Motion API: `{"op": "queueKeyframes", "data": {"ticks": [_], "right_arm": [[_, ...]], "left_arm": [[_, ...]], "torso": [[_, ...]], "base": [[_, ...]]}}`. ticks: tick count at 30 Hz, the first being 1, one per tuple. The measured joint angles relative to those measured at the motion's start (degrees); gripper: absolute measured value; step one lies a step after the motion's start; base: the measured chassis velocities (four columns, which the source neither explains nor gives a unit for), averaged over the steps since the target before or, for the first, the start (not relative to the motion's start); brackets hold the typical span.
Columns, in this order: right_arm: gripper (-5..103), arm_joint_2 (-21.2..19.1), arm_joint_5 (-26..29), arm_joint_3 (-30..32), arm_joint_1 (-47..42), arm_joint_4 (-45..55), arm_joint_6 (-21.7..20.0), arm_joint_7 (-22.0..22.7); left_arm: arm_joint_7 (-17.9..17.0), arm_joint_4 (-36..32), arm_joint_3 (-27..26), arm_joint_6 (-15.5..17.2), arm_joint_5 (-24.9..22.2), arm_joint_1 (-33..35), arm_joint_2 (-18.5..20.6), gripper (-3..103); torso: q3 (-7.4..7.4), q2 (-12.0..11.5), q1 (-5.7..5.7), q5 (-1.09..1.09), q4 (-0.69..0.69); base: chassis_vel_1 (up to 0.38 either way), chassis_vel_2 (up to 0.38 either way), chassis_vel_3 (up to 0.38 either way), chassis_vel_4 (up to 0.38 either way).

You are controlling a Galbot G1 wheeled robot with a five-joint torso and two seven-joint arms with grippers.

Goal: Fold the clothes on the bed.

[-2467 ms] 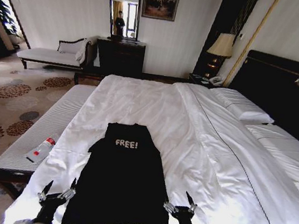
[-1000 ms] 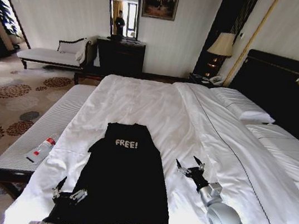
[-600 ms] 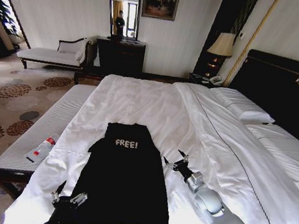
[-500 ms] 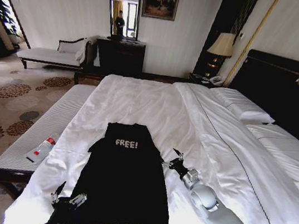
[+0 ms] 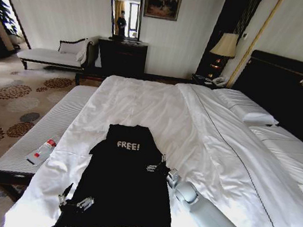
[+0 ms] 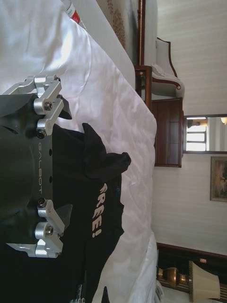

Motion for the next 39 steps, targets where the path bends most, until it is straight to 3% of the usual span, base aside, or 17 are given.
{"op": "queueKeyframes", "data": {"ticks": [5,7,9,32,37,39], "right_arm": [[100,1.59,-2.88,-2.26,3.76,-3.93,0.33,0.97],[100,2.04,-3.6,-2.9,5.08,-5.37,0.43,1.18],[100,2.4,-4.6,-3.82,6.74,-7.04,0.79,1.25],[100,1.85,-4.52,-10.39,11.1,-9.58,-0.38,2.24],[100,1.79,-4.55,-11.63,12.26,-10.28,-0.77,2.68],[100,1.5,-4.6,-12.87,13.19,-10.45,-0.99,2.79]], "left_arm": [[-0.07,0.57,0.13,0.41,-0.37,-0.85,-0.14,101],[-0.1,0.71,0.29,0.52,-0.56,-1.12,-0.24,97],[-0.14,0.83,0.39,0.6,-0.94,-1.45,-0.2,102],[-2.05,-0.28,-0.16,1.99,-4.48,-2.91,0.19,97],[-2.09,-0.39,-0.31,1.87,-4.91,-2.84,0.28,102],[-2.09,-0.37,-0.38,1.74,-5.06,-2.84,0.43,98]], "torso": [[0.0,0.0,0.0,0.0,0.01],[0.0,0.0,0.0,0.0,0.01],[0.0,0.01,0.0,0.0,0.02],[-0.01,0.01,-0.01,0.0,0.01],[0.0,0.01,-0.01,0.0,0.01],[0.0,0.01,-0.01,-0.01,0.01]], "base": [[0.0,0.0,0.0,0.0],[0.0,0.0,0.0,0.0],[0.0,0.0,0.0,0.0],[0.0,0.0,0.0,0.0],[0.0,0.0,0.0,0.0],[0.0,0.0,0.0,0.0]]}}
